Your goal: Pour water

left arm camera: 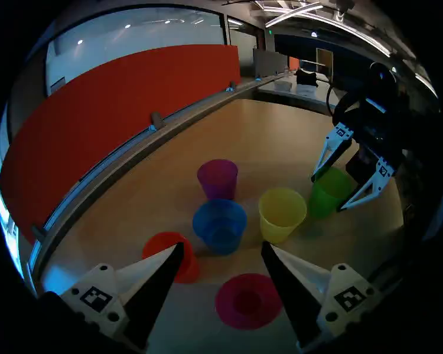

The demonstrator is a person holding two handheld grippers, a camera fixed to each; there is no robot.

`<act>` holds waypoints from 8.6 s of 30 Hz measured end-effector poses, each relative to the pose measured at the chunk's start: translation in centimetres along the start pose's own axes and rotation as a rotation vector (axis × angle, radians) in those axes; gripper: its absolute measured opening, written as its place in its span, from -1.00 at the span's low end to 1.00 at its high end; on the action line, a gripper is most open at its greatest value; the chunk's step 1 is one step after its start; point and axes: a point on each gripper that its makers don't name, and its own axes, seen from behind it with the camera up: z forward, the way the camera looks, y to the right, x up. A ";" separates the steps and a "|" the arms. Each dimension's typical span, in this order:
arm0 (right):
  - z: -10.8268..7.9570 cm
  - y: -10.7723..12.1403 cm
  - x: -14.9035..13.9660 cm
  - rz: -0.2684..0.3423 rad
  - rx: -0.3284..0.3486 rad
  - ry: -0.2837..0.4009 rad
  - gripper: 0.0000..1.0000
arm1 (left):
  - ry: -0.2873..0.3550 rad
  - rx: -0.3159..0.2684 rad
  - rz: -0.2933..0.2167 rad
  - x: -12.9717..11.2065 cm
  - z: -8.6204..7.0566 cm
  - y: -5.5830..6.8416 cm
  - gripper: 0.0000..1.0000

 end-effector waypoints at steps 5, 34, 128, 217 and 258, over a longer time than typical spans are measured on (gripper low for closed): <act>-0.5 0.7 -0.2 0.007 -0.011 0.002 0.84 | -0.016 -0.006 0.003 -0.2 0.9 -0.1 0.95; -1.3 2.1 -0.9 0.015 -0.028 0.005 0.83 | -0.082 -0.033 0.004 -0.2 5.3 -0.1 0.95; -7.1 -1.0 9.0 -0.054 -0.098 0.191 0.83 | 0.413 0.152 -0.159 10.8 -6.2 0.3 0.76; -8.3 -5.4 16.8 0.000 -0.021 0.481 0.83 | 0.589 0.323 0.043 13.4 -17.9 5.0 0.76; -5.6 -9.3 17.9 -0.024 0.083 0.476 0.83 | 0.560 0.436 0.371 15.5 -19.5 6.3 0.76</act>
